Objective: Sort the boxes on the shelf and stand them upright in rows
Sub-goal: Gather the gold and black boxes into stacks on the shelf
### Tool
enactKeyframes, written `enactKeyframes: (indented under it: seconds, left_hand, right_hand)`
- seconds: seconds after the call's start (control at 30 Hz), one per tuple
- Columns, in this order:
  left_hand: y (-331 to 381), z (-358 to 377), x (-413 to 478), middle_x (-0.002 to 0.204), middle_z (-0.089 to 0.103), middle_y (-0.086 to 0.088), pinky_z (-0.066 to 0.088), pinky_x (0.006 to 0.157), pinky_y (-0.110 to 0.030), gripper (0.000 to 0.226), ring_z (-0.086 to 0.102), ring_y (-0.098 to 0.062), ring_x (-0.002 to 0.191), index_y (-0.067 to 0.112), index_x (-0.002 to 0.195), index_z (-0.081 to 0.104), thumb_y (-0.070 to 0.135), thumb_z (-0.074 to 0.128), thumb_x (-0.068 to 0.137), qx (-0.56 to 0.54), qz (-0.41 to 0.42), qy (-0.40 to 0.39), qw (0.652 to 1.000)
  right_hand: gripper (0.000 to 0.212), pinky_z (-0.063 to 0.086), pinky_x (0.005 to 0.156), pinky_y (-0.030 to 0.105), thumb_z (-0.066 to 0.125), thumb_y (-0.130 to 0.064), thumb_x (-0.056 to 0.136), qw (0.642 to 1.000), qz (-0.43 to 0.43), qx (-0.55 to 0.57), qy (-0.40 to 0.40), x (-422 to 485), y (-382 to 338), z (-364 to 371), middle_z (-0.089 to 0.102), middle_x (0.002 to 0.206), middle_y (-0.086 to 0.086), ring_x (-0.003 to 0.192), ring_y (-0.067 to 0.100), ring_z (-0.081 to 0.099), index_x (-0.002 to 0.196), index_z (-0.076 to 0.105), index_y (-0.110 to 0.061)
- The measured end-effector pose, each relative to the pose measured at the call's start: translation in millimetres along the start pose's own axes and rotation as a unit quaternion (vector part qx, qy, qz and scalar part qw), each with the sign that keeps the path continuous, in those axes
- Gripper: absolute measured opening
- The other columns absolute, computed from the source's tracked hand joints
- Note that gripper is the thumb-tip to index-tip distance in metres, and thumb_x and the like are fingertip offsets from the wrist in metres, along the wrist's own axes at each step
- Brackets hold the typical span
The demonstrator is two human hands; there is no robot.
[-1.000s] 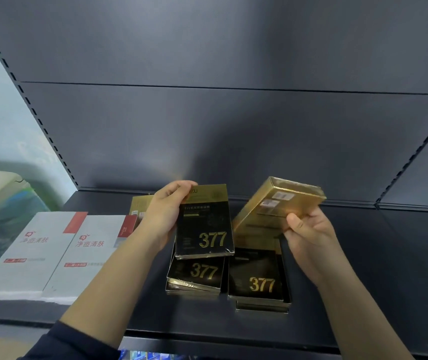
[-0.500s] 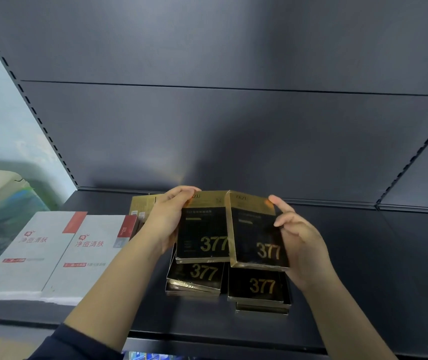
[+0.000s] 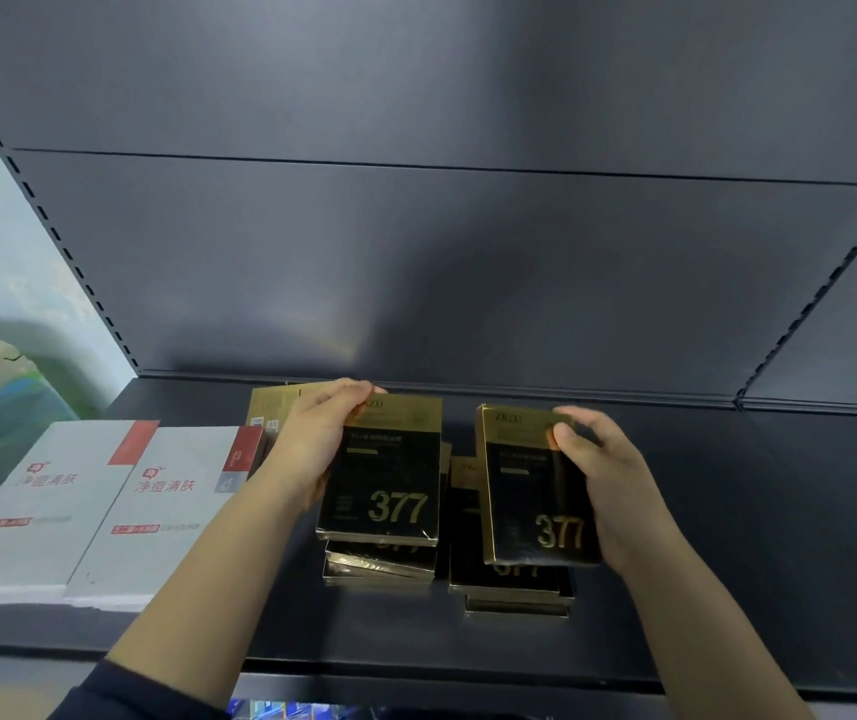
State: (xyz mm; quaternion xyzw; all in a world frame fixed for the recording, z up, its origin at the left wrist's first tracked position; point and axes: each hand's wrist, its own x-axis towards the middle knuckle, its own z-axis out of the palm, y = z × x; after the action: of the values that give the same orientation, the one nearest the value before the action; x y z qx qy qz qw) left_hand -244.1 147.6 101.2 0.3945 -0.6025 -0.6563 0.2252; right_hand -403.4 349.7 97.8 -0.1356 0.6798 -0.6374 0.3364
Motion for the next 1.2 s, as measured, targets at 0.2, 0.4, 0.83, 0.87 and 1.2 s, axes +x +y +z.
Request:
enactKeyframes:
  seconds: [0.2, 0.4, 0.83, 0.87, 1.2]
  left_hand:
    - [-6, 5, 1, 0.096, 0.071, -0.010, 0.046, 0.096, -0.047, 0.030, 0.065, -0.030, 0.101, 0.019, 0.087, 0.072, 0.044, 0.057, 0.093, -0.006, 0.011, -0.002, 1.000]
    - [-9, 1, 1, 0.078, 0.069, 0.000, 0.048, 0.082, -0.040, 0.027, 0.065, -0.022, 0.087, 0.019, 0.070, 0.067, 0.034, 0.063, 0.092, 0.030, 0.066, -0.006, 0.997]
    - [-25, 3, 7, 0.093, 0.069, -0.005, 0.049, 0.080, -0.030, 0.014, 0.064, -0.021, 0.093, 0.014, 0.091, 0.070, 0.024, 0.061, 0.094, 0.057, 0.042, -0.002, 0.997]
    - [-27, 3, 8, 0.099, 0.068, -0.005, 0.049, 0.079, -0.029, 0.012, 0.064, -0.020, 0.096, 0.016, 0.099, 0.070, 0.022, 0.060, 0.095, 0.066, 0.043, -0.004, 0.997]
    - [-31, -3, 5, 0.112, 0.066, -0.005, 0.049, 0.087, -0.033, 0.021, 0.062, -0.022, 0.107, 0.020, 0.112, 0.064, 0.032, 0.053, 0.098, 0.101, 0.001, -0.044, 0.994]
  right_hand:
    - [0.012, 0.057, 0.076, 0.046, 0.049, -0.024, 0.100, 0.999, 0.003, -0.030, 0.018, -5, 4, 6, 0.063, 0.101, 0.008, 0.093, 0.028, 0.062, 0.104, 0.060, -0.021]
    - [0.011, 0.058, 0.069, 0.042, 0.052, -0.019, 0.099, 1.000, 0.003, -0.011, 0.018, -5, 2, 9, 0.064, 0.098, 0.008, 0.090, 0.027, 0.065, 0.107, 0.058, -0.016]
    - [0.013, 0.050, 0.097, 0.053, 0.052, -0.023, 0.098, 0.997, -0.012, -0.063, 0.044, -1, 23, 19, 0.065, 0.105, 0.003, 0.102, 0.024, 0.062, 0.104, 0.063, -0.019]
    - [0.017, 0.048, 0.100, 0.049, 0.051, -0.026, 0.099, 0.997, -0.016, -0.072, 0.040, -1, 24, 21, 0.063, 0.111, 0.001, 0.106, 0.021, 0.059, 0.110, 0.062, -0.021]
    - [0.043, 0.040, 0.091, 0.018, 0.044, -0.003, 0.100, 0.989, -0.025, -0.147, 0.012, 11, 35, 25, 0.049, 0.136, -0.004, 0.111, 0.004, 0.049, 0.137, 0.047, -0.022]
